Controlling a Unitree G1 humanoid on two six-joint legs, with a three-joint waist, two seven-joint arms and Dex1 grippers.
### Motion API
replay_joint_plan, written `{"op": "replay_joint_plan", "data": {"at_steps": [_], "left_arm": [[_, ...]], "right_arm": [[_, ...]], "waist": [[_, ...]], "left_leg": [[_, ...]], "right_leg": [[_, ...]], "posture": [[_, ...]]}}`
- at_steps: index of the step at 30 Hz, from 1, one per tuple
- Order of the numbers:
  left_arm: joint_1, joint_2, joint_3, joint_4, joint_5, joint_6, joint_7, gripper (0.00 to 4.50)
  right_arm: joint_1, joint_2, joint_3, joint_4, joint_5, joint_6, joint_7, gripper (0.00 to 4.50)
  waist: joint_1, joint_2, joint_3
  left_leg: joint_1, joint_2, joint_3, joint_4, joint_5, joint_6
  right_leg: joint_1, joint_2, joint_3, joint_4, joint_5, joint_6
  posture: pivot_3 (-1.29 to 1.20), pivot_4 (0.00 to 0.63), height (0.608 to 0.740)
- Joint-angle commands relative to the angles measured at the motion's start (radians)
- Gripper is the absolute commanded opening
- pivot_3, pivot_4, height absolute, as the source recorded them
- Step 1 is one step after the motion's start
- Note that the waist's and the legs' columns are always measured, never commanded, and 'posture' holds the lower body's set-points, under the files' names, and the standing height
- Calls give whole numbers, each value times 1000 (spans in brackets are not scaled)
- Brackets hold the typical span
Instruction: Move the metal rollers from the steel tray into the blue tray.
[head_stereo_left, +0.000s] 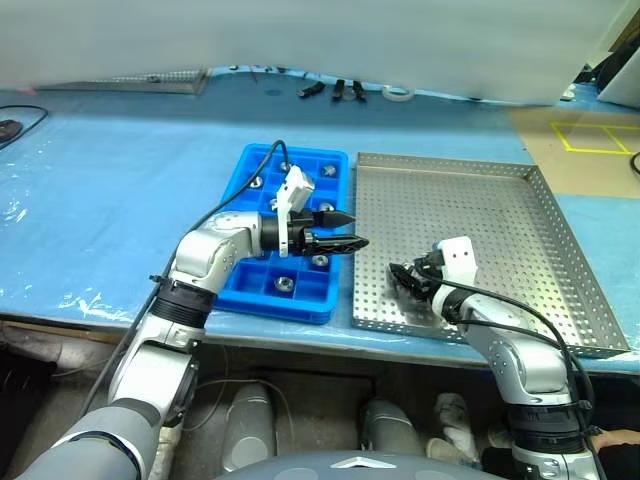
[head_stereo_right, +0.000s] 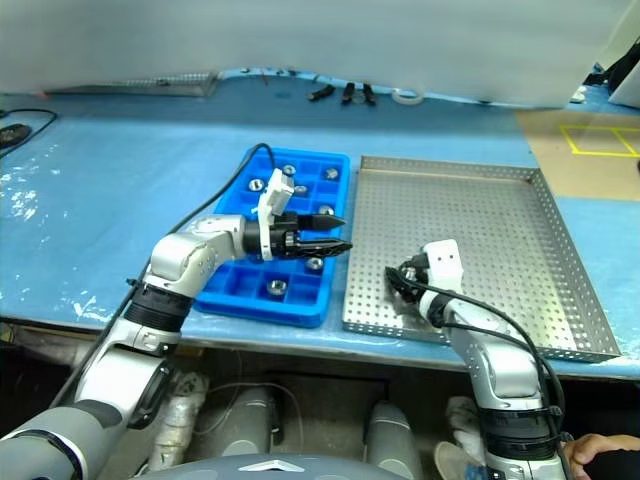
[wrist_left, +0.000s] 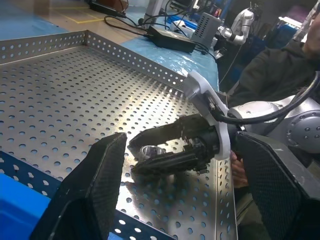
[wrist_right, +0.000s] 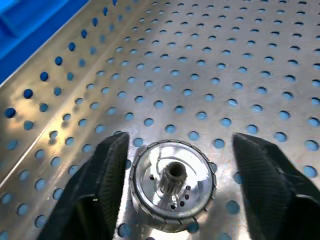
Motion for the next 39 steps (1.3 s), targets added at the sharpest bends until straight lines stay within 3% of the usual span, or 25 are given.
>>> {"op": "replay_joint_plan", "data": {"at_steps": [1,8,15,22,24,35,39], "left_arm": [[-27,0,-4,-9,4,-16,-22,3701],[-53,-24,-22,42,32,-49,-46,3701],[-96,-56,-71,142,94,-128,-106,3701],[-155,-135,-163,346,266,-388,-119,3701],[-183,-187,-186,428,310,-464,-113,3701],[-276,-331,-197,761,464,-679,-75,3701],[-312,-355,-195,871,548,-718,71,3701]], "right_arm": [[-6,-7,-4,-68,38,14,31,3985],[-5,10,-39,-158,116,5,75,3985],[-103,79,-259,-215,352,38,2,3985],[-52,17,-333,-262,328,11,-77,3985],[-5,29,-372,-298,345,-18,-92,4346],[162,64,-314,-447,325,-32,-200,4482],[197,61,-305,-465,317,-40,-213,4482]], "waist": [[-9,0,0],[-18,0,0],[-27,0,0],[-40,0,0],[-42,0,0],[-81,1,0],[-96,1,0]], "left_leg": [[0,0,0,-1,0,0],[-4,0,0,-4,-1,2],[-4,-1,2,-3,-2,4],[-4,-1,2,-3,-2,4],[-5,-1,2,-3,-2,4],[-6,-2,3,-3,-5,8],[-6,-2,3,-3,-6,9]], "right_leg": [[-1,0,0,0,0,0],[-4,1,0,-1,0,-5],[-3,-1,1,-1,0,-4],[-2,0,0,-3,0,-4],[-3,0,1,-4,-1,-3],[-3,-1,1,-7,-1,-2],[-2,-1,1,-9,-1,-2]], "posture": [[-178,150,740],[-213,150,740],[-267,150,740],[-341,150,740],[-370,150,740],[-492,150,740],[-512,150,740]]}}
